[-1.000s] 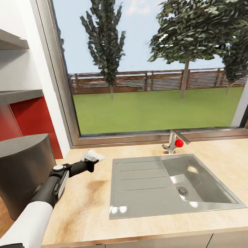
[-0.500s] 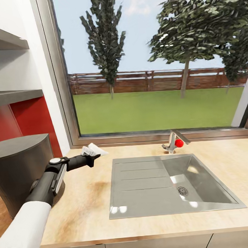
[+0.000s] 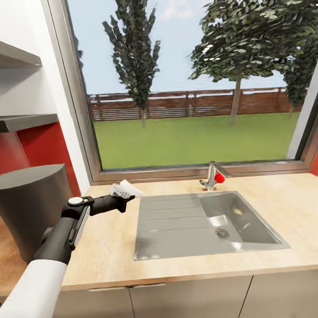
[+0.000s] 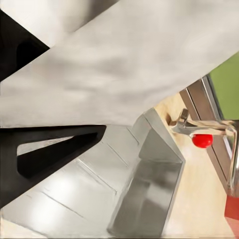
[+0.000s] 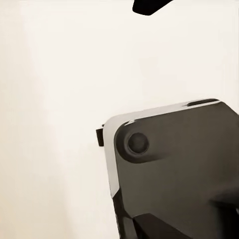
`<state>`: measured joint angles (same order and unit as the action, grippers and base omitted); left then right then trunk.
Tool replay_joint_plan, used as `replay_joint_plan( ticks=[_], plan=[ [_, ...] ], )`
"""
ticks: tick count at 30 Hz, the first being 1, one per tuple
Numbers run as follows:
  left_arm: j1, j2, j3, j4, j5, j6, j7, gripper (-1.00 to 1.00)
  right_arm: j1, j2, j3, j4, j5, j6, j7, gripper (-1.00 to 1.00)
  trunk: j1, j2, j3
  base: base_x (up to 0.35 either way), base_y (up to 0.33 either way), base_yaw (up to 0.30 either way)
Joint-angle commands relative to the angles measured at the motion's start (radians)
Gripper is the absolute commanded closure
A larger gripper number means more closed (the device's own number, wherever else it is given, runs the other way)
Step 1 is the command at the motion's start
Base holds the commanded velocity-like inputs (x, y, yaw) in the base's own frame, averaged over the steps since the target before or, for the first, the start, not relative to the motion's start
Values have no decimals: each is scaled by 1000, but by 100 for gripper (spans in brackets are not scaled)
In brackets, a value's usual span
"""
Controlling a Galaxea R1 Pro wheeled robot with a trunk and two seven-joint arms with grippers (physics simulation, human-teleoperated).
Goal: Set up a coffee station on the kitchen countertop: keep the coffee maker on the countertop, move the bottle of coffee from the kitchen shelf to the counter next to the coffee maker, place a paper coffee filter on top of the coffee maker, put the saucer next to the coffee maker with the coffee cup on the saucer, and place the electric kettle next to the coffee maker.
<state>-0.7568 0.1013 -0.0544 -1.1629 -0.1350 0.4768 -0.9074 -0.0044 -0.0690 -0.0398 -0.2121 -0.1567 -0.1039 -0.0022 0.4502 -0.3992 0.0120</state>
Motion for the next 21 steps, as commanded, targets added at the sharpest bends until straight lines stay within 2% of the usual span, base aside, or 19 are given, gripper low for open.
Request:
replay_joint_plan(
  ticks=[1, 7, 21],
  plan=[
    [0, 0, 0, -2, -6, 5, -4, 100, 0, 0, -2, 1, -6, -3, 1, -100, 0, -1, 0, -329, -19, 0],
    [0, 1, -3, -3, -6, 8, -5, 100, 0, 1, -1, 1, -6, -3, 1, -100, 0, -1, 0, -337, -3, 47],
    [12, 1, -4, -4, -5, 1, -9, 100, 0, 1, -3, 0, -6, -3, 0, -100, 0, -1, 0, -330, 90, 231]
  ],
)
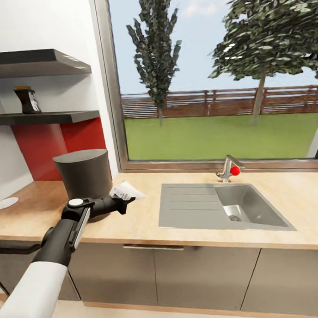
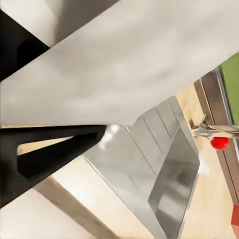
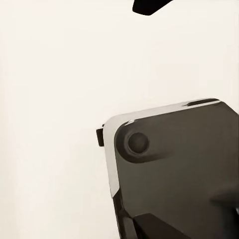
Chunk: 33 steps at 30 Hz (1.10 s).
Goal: Set up a coffee station on the kitchen countertop: keep the coffee maker on the countertop, move the bottle of coffee from the kitchen shelf to the counter next to the coffee maker, place a paper coffee filter on top of the coffee maker, put the saucer next to the coffee maker with the coffee cup on the saucer, and place the electric kettle next to the coffee maker.
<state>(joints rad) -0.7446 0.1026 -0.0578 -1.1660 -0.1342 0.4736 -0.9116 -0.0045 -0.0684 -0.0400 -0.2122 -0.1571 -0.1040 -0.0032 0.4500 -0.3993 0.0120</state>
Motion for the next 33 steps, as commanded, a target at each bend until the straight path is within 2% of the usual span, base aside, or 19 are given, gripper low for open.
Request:
replay_joint_plan(
  ticks=[1, 8, 13, 17, 20, 23, 25, 28, 30, 33],
  plan=[
    [0, 0, 0, -1, -5, 3, -5, 100, 0, 0, -3, 0, -6, -3, 0, -100, 0, -1, 0, -171, 42, 247],
    [8, -2, -5, -2, -3, -2, -7, 100, 0, 0, -3, 0, -6, -3, 0, -100, 0, -1, 0, -48, 12, 247],
    [16, -2, -44, -20, -2, 0, -7, 100, 0, 0, -2, 1, -5, -3, 0, -100, 0, -1, 0, -4, 1, 175],
    [34, 1, -53, -27, 0, -1, -8, 100, 0, 0, -3, 0, -5, -3, 0, -100, 0, -1, 0, -1, 0, 38],
    [65, 6, -53, -42, 0, -2, -18, 100, 0, 0, -3, 0, -4, -3, 0, -100, 0, -1, 0, 0, 0, 8],
    [120, 11, -48, -74, 0, -8, -45, 100, 0, 0, -3, 0, -4, -3, 0, -100, 0, -1, 0, 0, 0, 3],
    [179, 16, -44, -111, -2, -42, -65, 100, 0, -1, -3, 0, -4, -3, 0, -100, 0, -1, 0, 0, 0, 1],
    [253, 21, -25, -155, -3, -120, -74, 100, 0, -1, -2, 0, -4, -3, 0, -100, 0, -1, 0, 0, 0, 0],
    [300, 24, 20, -176, -1, -165, -77, 100, 0, 0, -2, 0, -4, -3, 0, -100, 0, -1, 0, 0, 0, 0],
    [354, 26, 108, -188, 1, -194, -88, 100, 0, 0, -1, 0, -4, -4, 0, -100, 0, -1, 0, 0, 0, 0]
  ],
)
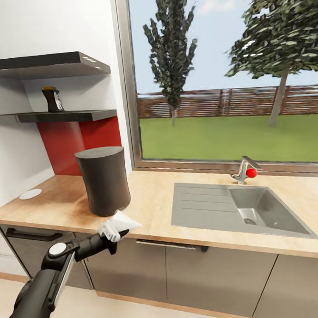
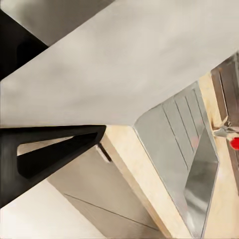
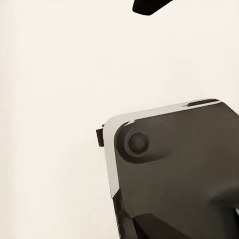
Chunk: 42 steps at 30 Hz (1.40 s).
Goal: Set up a coffee station on the kitchen countertop: keep the coffee maker on the countertop, move the bottle of coffee from the kitchen shelf to the counter next to the coffee maker, place a paper coffee filter on top of the coffee maker, put the saucer next to the coffee maker with the coffee cup on the saucer, and place the electric kettle next to the coffee maker.
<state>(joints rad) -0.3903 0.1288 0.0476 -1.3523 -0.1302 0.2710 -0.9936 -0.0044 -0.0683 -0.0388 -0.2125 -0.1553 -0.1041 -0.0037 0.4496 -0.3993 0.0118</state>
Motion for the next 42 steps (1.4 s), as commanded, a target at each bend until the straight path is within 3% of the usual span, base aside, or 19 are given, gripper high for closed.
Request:
replay_joint_plan(
  ticks=[1, 9, 13, 23, 33, 42],
  plan=[
    [13, 1, 34, -3, -3, 4, -18, 100, 0, 0, -2, 0, -6, -4, 1, -100, 0, -1, 0, 0, 0, 0],
    [40, 18, 241, 2, -12, -64, -182, 100, 0, 1, -1, -3, -6, -5, 1, -100, 0, -1, 0, 0, 0, 0],
    [40, 21, 294, 5, -14, -77, -197, 100, 0, 1, -2, -4, -6, -5, 1, -100, 0, -1, 0, 0, 0, 0],
    [42, 36, 310, 7, -15, -76, -200, 100, 0, 1, -4, -4, -9, -4, 1, -100, 0, -1, 0, -20, 14, 0],
    [41, 37, 310, 7, -16, -73, -198, 100, 0, 0, -4, -2, -7, -3, 1, -100, 0, -1, 0, -203, 183, 5],
    [40, 37, 317, 7, -16, -70, -191, 100, 0, 1, -3, -2, -7, -3, 1, -100, 0, -1, 0, -133, 258, 210]
  ],
)
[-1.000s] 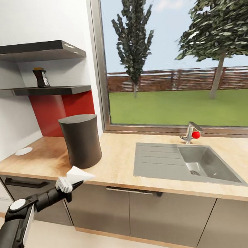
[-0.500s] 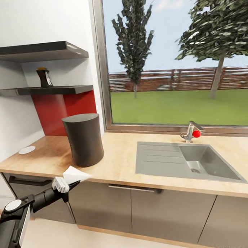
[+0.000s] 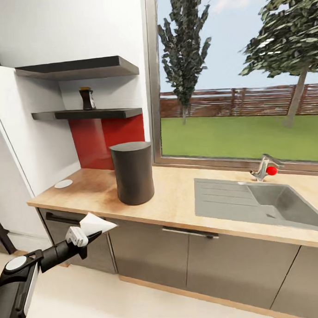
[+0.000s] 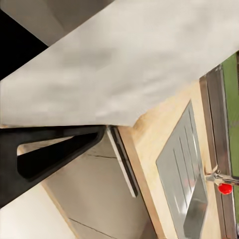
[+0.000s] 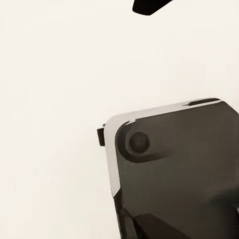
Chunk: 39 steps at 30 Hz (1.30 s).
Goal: Set up a coffee station on the kitchen countertop: keep the coffee maker on the countertop, move the bottle of coffee from the kitchen shelf to the counter next to the coffee maker, place a paper coffee filter on top of the coffee maker, put the saucer next to the coffee maker with the coffee cup on the saucer, and place the electric kettle next to the coffee maker.
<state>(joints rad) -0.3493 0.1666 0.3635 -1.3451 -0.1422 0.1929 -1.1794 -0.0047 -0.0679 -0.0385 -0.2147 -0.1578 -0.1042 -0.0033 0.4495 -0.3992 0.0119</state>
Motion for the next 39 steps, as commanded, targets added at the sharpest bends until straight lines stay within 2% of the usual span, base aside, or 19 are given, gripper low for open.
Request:
replay_joint_plan(
  ticks=[1, 17, 39],
  plan=[
    [-1, -1, 5, 0, -4, 8, -5, 100, 0, 0, -4, 1, -5, -3, 0, -100, 1, -1, 0, 91, 296, 266],
    [-2, -1, 11, 0, -4, 8, -5, 100, 0, 0, -3, 2, -5, -3, 0, -100, 1, -1, 0, 216, 272, 257],
    [-2, -1, 10, 0, -4, 8, -5, 100, 0, -1, -4, 3, -5, -3, 0, -100, 1, -1, 0, 267, 236, 15]
  ],
)
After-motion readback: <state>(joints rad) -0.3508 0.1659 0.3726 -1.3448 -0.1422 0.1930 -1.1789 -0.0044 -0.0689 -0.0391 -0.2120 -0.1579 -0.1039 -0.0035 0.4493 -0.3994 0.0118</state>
